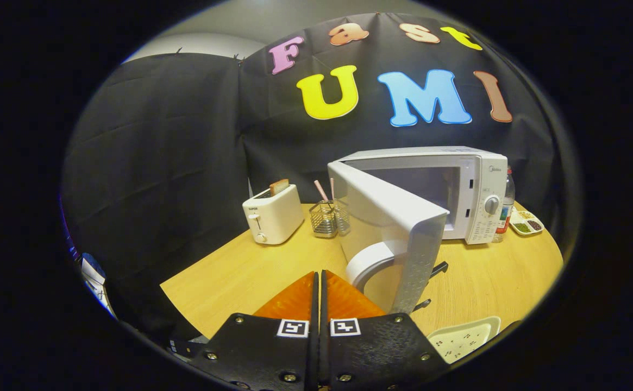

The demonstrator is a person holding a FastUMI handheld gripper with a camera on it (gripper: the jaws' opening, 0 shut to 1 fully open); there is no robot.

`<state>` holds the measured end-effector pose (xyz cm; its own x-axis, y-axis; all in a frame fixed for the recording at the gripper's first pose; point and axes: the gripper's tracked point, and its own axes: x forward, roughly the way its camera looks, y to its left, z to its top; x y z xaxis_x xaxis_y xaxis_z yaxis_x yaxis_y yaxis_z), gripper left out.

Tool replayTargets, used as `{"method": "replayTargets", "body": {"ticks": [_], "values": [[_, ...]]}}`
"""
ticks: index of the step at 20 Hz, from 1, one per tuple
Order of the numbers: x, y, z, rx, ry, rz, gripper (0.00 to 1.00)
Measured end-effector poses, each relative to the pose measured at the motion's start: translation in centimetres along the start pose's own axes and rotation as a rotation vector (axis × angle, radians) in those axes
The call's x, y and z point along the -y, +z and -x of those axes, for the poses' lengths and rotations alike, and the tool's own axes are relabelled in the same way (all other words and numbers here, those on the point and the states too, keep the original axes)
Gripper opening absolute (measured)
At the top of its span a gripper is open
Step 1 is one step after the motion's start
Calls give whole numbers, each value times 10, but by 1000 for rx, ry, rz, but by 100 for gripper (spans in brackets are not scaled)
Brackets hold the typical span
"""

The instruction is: Open the microwave, put the food inside, and close the microwave door.

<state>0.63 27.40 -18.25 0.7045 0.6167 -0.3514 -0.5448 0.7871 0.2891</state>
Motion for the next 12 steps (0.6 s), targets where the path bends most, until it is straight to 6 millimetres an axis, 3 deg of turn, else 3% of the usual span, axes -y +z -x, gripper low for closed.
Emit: {"method": "replayTargets", "body": {"ticks": [12], "values": [[96, 23, -21, 6, -114, -27, 0]]}}
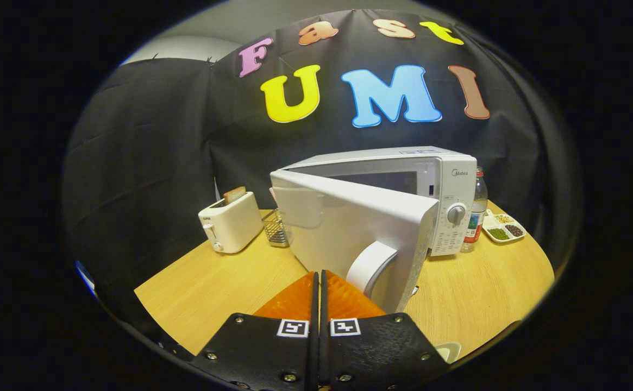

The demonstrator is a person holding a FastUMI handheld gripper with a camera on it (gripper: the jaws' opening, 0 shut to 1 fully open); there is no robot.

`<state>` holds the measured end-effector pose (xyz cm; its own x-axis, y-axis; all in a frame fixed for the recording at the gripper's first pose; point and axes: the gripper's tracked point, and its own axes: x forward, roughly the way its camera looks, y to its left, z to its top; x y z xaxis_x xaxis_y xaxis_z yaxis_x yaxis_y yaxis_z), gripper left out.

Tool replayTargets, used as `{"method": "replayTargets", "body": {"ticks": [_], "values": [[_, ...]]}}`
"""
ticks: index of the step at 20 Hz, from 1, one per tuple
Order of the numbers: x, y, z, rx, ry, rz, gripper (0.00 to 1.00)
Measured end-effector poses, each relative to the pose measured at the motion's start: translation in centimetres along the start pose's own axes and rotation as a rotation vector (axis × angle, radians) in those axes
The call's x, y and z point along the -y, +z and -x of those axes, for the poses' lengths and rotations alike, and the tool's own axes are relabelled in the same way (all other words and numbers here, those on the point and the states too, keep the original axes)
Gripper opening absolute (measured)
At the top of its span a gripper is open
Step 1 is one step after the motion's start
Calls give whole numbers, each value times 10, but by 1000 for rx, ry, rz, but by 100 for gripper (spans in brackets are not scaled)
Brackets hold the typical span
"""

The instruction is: Open the microwave, put the food inside, and close the microwave door.

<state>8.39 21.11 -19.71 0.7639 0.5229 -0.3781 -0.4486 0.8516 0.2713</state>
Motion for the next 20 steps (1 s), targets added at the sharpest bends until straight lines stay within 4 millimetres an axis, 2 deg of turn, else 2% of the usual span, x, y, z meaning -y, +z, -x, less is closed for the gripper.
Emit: {"method": "replayTargets", "body": {"ticks": [11, 20], "values": [[73, 16, -52, -11, -94, -22, 0], [103, 38, -103, 3, -132, -36, 0]]}}
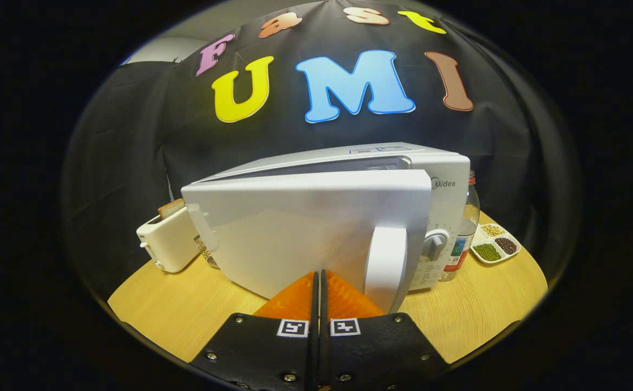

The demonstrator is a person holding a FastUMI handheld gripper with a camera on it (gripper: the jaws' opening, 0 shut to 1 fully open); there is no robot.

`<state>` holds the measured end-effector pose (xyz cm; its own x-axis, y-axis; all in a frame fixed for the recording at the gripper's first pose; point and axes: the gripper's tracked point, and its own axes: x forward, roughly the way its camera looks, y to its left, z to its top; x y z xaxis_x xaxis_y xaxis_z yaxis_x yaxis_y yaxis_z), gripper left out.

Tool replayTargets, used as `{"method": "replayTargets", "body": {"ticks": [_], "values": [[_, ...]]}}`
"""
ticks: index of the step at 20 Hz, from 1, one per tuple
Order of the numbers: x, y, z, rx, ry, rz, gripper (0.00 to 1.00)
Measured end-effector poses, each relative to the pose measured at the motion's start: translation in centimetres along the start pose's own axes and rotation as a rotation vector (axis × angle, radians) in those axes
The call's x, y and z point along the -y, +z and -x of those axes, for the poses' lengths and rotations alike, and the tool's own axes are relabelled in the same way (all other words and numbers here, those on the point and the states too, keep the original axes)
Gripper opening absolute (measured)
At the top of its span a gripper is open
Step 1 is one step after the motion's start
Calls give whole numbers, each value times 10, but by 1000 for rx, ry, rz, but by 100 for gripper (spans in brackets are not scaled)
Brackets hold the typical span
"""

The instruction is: Open the microwave, put the food inside, and close the microwave door.

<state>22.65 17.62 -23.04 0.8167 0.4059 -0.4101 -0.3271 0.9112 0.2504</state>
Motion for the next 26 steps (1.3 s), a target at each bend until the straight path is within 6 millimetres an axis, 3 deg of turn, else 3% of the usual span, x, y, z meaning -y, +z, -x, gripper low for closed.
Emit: {"method": "replayTargets", "body": {"ticks": [9, 17, 21, 26], "values": [[23, 12, -39, 7, -68, -40, 0], [21, 15, -47, 17, -105, -76, 1], [25, 29, -16, 67, -151, -36, 1], [17, 49, 60, 155, -211, 24, 1]]}}
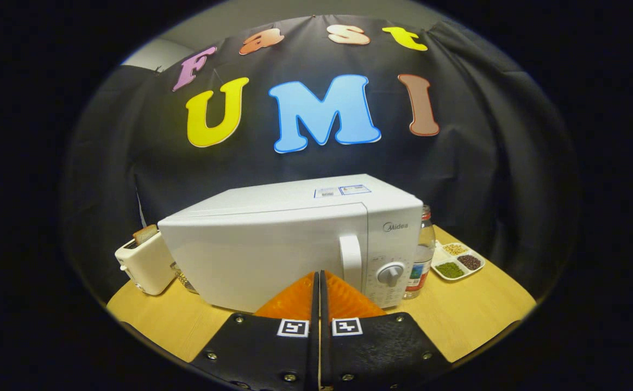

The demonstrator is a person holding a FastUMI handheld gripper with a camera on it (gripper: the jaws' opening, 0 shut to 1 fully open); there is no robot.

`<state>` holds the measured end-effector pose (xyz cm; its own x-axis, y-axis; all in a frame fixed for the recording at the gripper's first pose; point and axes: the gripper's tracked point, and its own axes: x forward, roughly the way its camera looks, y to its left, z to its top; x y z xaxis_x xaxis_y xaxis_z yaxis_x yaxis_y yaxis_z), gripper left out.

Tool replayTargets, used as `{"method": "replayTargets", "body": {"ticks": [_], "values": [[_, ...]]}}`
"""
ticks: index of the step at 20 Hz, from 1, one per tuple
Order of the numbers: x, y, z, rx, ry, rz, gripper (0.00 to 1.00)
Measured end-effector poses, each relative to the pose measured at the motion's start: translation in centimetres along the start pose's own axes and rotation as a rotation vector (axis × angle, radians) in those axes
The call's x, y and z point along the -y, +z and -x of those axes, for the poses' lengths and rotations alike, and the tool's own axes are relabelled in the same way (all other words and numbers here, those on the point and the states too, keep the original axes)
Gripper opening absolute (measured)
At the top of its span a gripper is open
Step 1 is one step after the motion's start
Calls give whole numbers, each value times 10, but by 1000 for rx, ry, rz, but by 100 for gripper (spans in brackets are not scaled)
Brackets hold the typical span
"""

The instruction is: Open the microwave, put the food inside, and close the microwave door.

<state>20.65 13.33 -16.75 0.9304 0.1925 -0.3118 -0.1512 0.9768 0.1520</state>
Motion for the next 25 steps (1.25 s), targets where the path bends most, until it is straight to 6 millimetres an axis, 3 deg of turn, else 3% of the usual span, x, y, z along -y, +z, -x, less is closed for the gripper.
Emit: {"method": "replayTargets", "body": {"ticks": [9, 14, 16, 20, 25], "values": [[-17, 43, 129, 154, -52, 27, 1], [-35, 52, 187, 209, -31, 34, 1], [-43, 51, 207, 220, -3, 38, 34], [-37, 52, 232, 241, -43, 37, 97], [-31, 47, 243, 226, -57, 33, 97]]}}
